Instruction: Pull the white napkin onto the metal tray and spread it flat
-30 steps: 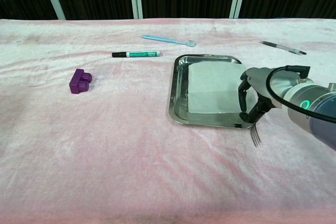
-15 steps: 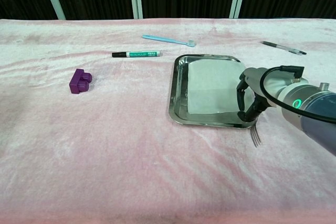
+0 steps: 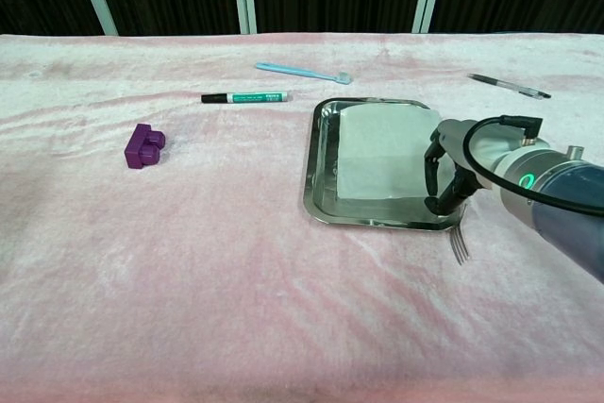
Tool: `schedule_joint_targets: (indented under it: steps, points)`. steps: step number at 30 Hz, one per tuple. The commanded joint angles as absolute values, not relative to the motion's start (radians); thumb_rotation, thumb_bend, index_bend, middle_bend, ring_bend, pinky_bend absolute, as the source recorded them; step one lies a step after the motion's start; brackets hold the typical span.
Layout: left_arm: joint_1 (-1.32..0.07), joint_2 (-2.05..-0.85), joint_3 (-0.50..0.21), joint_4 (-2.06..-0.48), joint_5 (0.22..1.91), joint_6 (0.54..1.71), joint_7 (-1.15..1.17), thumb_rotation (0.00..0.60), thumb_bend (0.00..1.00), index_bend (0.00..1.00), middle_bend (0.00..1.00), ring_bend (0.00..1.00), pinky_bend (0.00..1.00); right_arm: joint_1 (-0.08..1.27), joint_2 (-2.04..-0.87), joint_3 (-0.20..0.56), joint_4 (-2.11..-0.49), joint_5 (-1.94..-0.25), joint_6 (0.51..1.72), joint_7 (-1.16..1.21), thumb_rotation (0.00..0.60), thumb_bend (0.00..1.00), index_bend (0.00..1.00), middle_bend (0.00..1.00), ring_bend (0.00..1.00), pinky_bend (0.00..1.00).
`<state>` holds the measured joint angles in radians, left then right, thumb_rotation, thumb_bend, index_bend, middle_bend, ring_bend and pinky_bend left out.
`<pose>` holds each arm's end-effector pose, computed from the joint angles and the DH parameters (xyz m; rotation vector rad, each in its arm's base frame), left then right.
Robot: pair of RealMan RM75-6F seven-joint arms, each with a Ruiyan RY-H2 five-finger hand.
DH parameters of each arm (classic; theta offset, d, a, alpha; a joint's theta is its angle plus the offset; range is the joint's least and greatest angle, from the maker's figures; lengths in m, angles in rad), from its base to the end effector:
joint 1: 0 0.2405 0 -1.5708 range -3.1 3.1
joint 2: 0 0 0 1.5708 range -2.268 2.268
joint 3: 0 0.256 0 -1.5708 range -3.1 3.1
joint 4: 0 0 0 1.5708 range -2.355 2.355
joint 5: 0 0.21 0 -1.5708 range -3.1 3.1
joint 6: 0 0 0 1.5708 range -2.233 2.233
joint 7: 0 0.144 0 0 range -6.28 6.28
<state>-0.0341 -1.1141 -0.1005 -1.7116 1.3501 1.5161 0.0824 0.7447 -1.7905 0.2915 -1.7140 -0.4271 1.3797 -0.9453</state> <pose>-0.3150 0.1725 0.1697 -1.1913 -0.9517 -0.8479 -0.1273 -0.2926 -0.0560 1.5462 -1.2420 0.5168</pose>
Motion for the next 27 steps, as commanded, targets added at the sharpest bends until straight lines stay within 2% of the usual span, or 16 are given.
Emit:
schedule_joint_targets:
  steps: [1,7,14,22,27]
  points:
    - [-0.034,-1.114,-0.100,-1.712,1.350,1.516,0.083,0.600,0.40,0.15,0.05,0.00,0.00,0.746,-1.791,0.292,-1.711,-0.428,1.381,-0.943,0.600,0.39,0.81,0.08,0.15,0.16]
    - [-0.034,-1.114,-0.100,-1.712,1.350,1.516,0.083,0.600,0.40,0.15,0.05,0.00,0.00,0.748,-1.792,0.291,-1.712,-0.425,1.384,-0.942,0.600,0.39,0.81,0.08,0.15,0.16]
    - [-0.035,-1.114,-0.101,-1.713,1.349,1.515,0.084,0.600,0.40,0.15,0.05,0.00,0.00,0.751,-1.767,0.280,-1.741,-0.420,1.353,-0.944,0.600,0.32,0.62,0.06,0.14,0.16]
    - [-0.035,-1.114,-0.101,-1.713,1.348,1.516,0.085,0.600,0.40,0.15,0.05,0.00,0.00,0.758,-1.755,0.273,-1.758,-0.411,1.337,-0.944,0.600,0.31,0.52,0.05,0.14,0.16]
    - [-0.035,-1.114,-0.101,-1.713,1.348,1.516,0.084,0.600,0.40,0.15,0.05,0.00,0.00,0.763,-1.757,0.270,-1.754,-0.414,1.334,-0.935,0.600,0.30,0.52,0.05,0.14,0.16]
